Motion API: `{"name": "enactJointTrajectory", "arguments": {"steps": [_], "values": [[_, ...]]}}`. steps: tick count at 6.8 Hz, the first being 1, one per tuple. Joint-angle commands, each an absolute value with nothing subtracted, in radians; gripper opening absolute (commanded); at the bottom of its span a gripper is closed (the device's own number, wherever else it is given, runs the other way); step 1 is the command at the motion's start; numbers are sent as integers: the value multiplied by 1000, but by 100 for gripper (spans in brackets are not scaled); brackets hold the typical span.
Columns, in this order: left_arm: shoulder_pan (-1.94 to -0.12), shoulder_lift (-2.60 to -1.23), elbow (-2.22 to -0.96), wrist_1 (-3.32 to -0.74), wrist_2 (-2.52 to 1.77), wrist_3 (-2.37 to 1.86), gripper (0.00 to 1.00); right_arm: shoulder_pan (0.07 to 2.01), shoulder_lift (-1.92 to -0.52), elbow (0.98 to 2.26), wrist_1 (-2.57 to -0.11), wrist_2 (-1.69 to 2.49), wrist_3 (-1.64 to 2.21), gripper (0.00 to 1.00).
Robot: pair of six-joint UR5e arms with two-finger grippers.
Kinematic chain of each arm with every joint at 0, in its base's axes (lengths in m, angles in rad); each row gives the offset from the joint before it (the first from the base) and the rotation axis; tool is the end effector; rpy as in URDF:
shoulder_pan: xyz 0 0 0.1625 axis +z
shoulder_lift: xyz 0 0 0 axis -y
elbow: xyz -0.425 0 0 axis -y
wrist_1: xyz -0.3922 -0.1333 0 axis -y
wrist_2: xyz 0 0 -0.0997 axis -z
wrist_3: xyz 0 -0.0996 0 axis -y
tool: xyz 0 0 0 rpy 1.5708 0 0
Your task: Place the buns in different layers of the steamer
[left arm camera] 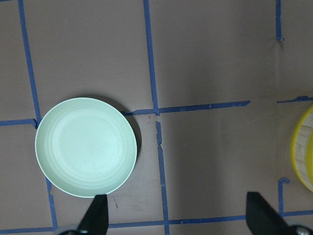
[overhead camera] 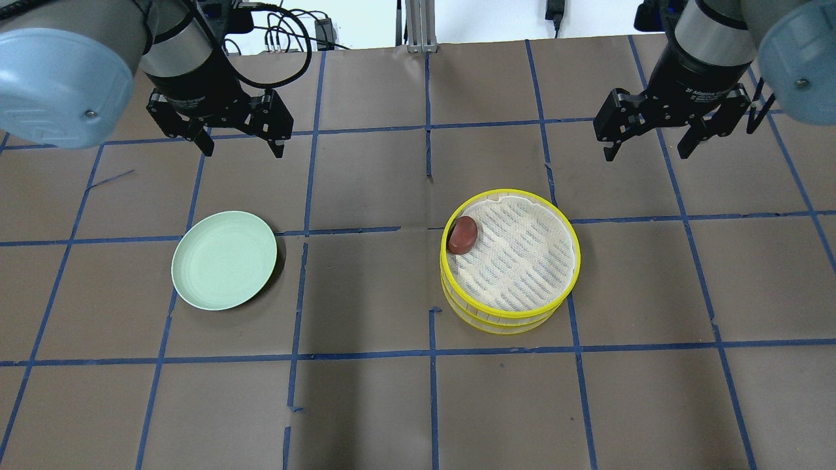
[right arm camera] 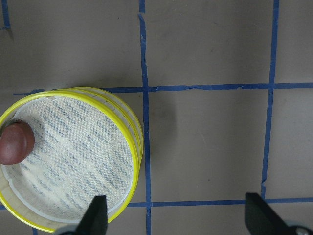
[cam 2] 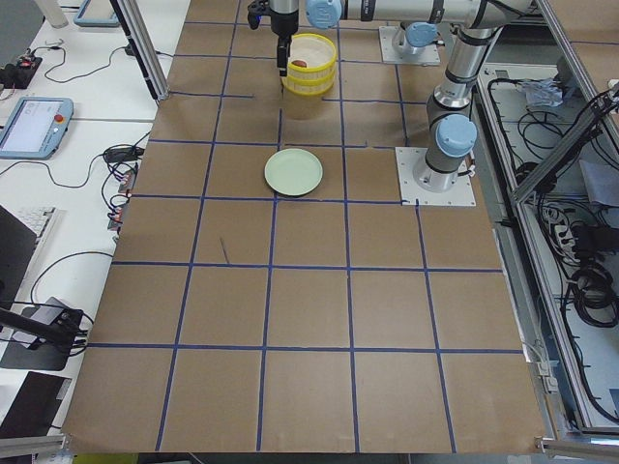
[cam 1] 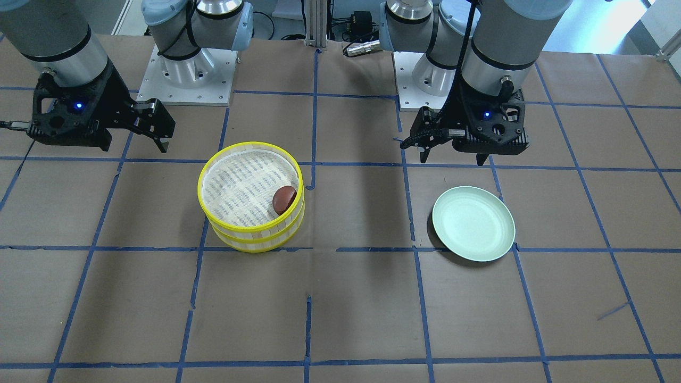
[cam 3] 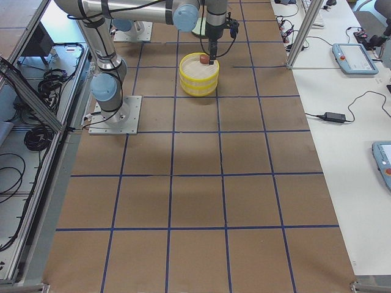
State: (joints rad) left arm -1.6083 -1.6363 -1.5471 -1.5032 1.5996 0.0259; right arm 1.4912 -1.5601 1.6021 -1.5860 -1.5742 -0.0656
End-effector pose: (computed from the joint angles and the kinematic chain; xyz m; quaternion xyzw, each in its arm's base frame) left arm -0.1499 -0.5167 0.4732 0.0315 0.9993 -0.0130 0.0143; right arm 0.0933 -0.5024 0.4688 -0.0070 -0.9999 -0.0135 0.0007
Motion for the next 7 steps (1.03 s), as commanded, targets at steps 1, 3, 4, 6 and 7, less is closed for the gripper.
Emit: {"name": "enactJointTrajectory", "arguments": {"steps": [1, 3, 4, 6, 7], "values": [[-1603, -1634, -1552, -1505, 1600, 26, 100, 1497, -1583, 1589, -1569, -1574, -57, 100], [-1600, -1635, -1560, -1509, 1591, 25, 100, 1497, -1588, 1586, -1562, -1574, -55, 100], [-1598, -1638, -1560, -1561, 1589, 23, 100, 1499, -1588, 1586, -1562, -1574, -54, 100], [-1601, -1638, -1562, -1569, 1563, 21, 100, 1500, -1588, 1589, -1563, -1572, -54, 100], [-1601, -1638, -1560, -1569, 1562, 21, 100, 1500, -1588, 1589, -1563, -1572, -54, 100]]}}
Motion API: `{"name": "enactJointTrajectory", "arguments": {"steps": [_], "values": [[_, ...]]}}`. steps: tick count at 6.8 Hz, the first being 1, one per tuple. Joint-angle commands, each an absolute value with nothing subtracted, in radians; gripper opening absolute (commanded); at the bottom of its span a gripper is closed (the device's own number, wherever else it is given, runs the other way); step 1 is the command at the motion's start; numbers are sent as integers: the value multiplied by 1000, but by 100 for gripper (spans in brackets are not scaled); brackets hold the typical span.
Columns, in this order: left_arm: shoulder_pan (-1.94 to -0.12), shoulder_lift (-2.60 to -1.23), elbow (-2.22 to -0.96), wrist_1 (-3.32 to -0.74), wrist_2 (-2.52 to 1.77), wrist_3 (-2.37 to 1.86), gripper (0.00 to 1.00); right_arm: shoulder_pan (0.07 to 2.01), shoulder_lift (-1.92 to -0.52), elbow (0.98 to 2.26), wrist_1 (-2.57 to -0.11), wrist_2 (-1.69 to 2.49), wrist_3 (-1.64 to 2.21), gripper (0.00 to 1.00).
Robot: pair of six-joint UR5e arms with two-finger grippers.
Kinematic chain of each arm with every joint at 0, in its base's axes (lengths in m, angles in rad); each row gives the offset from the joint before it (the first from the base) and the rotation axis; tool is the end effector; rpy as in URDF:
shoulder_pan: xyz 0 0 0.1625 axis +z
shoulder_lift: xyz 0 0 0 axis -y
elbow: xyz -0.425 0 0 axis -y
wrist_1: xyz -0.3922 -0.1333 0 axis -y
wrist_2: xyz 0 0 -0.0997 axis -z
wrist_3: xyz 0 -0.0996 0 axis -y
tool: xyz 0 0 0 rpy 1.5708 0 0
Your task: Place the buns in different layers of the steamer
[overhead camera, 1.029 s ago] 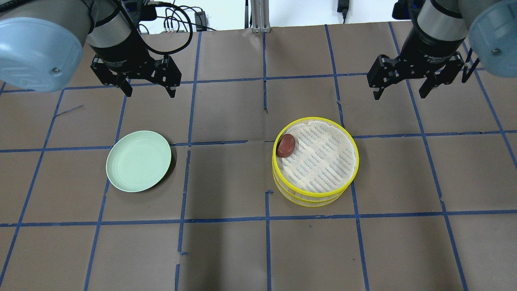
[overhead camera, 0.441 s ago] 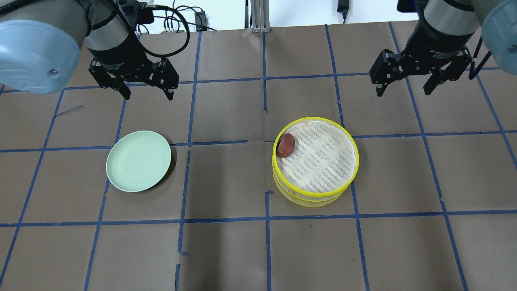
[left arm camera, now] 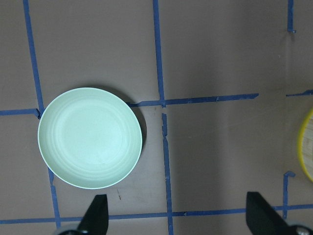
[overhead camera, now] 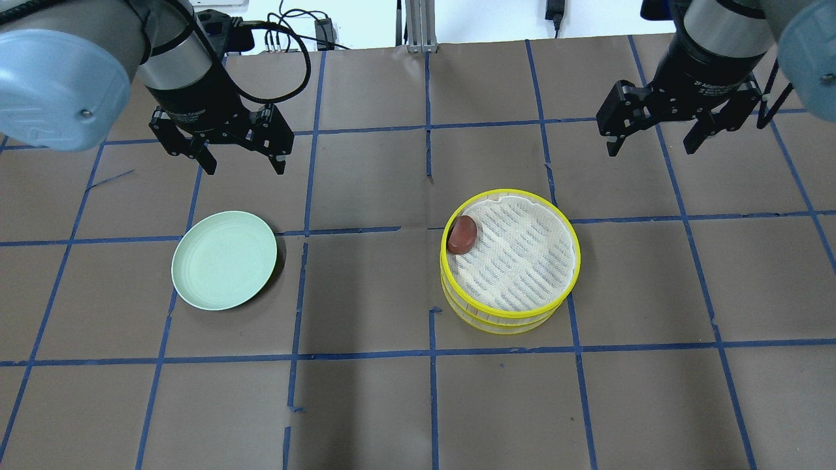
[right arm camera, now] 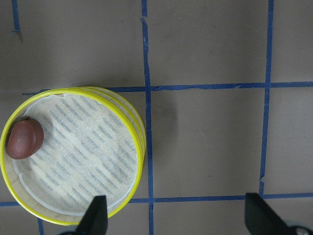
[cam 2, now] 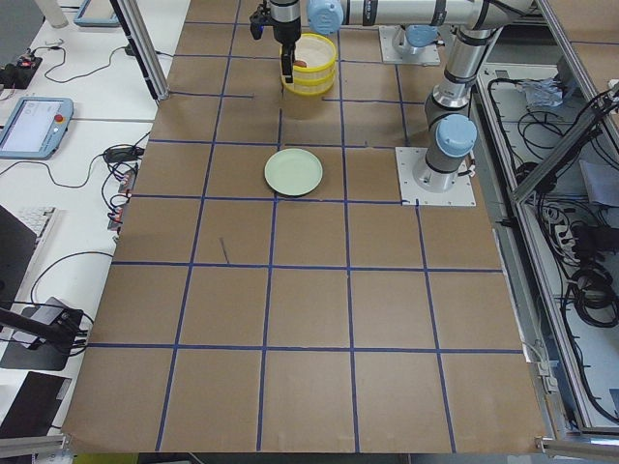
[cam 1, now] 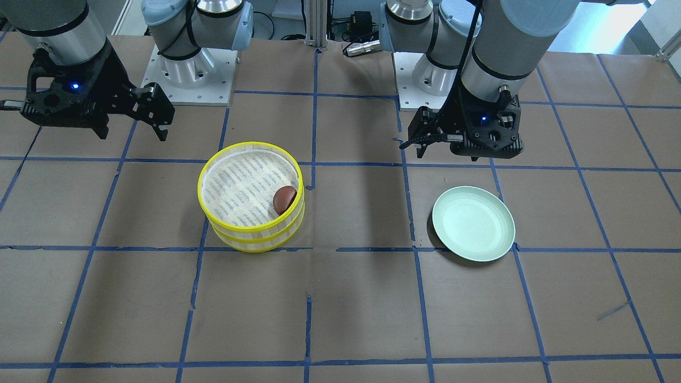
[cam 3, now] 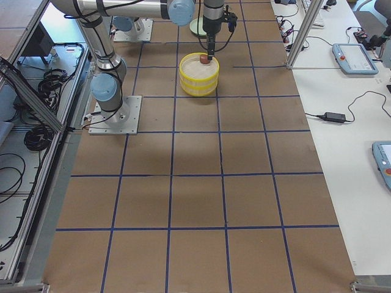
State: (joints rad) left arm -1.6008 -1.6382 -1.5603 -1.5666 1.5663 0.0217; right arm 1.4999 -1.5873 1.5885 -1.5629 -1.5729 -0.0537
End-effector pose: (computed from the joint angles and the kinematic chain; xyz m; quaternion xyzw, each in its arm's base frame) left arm -0.1491 -0.5103 0.4595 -0.0258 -0.9993 -0.0264 0.0021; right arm 0.0985 -0.4922 0.4865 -0.0086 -1.0000 -0.0046 0.0008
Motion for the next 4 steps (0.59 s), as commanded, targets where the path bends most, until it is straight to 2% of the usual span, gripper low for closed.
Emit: {"name": "enactJointTrajectory", "arguments": {"steps": [1, 4], "values": [[-1601, -1638, -1559, -1569, 1562, 21, 100, 1500, -1586, 1591, -1565, -1572, -54, 100], [-1601, -1638, -1563, -1569, 1533, 15, 100, 1502, -1583, 1589, -1565, -1572, -52, 100]]}}
